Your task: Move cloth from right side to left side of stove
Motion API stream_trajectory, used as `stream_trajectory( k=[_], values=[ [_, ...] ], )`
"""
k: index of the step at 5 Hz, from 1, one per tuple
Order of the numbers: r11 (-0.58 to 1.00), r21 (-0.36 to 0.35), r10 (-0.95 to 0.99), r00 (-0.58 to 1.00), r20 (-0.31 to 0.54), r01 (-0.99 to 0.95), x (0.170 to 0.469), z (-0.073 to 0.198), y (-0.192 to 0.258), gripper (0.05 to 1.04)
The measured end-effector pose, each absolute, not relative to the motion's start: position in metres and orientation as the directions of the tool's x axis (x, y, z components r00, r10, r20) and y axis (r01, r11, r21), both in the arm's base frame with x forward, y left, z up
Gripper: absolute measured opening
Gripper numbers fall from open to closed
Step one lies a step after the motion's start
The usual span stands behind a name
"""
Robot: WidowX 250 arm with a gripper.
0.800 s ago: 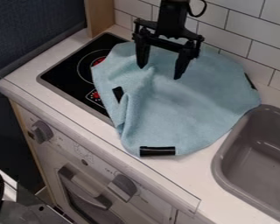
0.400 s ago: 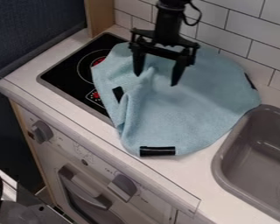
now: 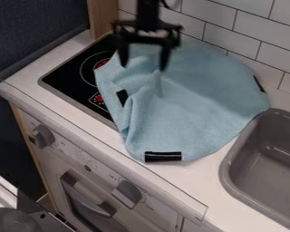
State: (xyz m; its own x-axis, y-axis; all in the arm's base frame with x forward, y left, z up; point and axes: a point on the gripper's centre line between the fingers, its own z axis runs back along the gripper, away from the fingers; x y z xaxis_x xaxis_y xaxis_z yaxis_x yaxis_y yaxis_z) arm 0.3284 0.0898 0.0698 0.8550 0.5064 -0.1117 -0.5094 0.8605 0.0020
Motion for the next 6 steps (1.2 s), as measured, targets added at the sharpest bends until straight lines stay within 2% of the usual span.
stream_trajectory(
  k=[2, 3, 5, 6],
  values=[
    [0.786, -0.034, 0.614, 0.785, -0.080, -0.618, 0.323, 0.071, 0.143, 1.001],
    [0.785, 0.016, 0.614, 0.775, -0.148, -0.619, 0.312, 0.049, 0.145, 1.001],
    [0.790, 0.048, 0.604, 0.761, -0.237, -0.612, 0.301, 0.014, 0.143, 1.001],
    [0.795, 0.025, 0.594, 0.770, -0.235, -0.606, 0.302, 0.012, 0.142, 0.960]
  ],
)
